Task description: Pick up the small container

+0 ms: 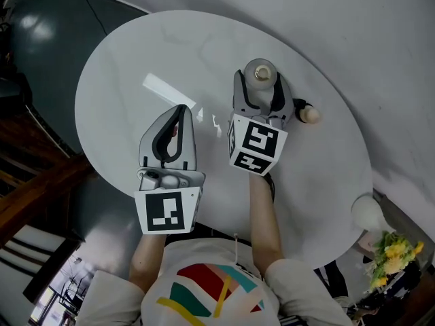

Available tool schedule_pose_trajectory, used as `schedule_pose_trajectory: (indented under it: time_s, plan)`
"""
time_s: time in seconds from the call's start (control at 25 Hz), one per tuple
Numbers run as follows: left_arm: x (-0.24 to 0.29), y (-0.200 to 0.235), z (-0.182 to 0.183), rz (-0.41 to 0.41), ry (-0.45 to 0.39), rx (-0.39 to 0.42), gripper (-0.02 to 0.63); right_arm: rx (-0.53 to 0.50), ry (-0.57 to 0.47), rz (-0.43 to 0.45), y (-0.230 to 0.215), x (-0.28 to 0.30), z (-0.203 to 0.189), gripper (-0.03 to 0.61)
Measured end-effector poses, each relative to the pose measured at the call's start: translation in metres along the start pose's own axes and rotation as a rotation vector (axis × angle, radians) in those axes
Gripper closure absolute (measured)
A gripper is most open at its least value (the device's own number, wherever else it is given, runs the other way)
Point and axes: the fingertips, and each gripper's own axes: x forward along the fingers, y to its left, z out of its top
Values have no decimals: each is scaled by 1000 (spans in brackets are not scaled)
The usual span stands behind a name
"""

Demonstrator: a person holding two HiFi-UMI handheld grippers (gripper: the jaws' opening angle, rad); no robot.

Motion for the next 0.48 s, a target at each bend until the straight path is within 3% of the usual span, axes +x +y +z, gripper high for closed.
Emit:
schedule_pose_trajectory:
  time_s: [0.48]
  plan:
    - [5,-1,-10,0,16,-6,595,-16,21,-18,-1,5,-10,244]
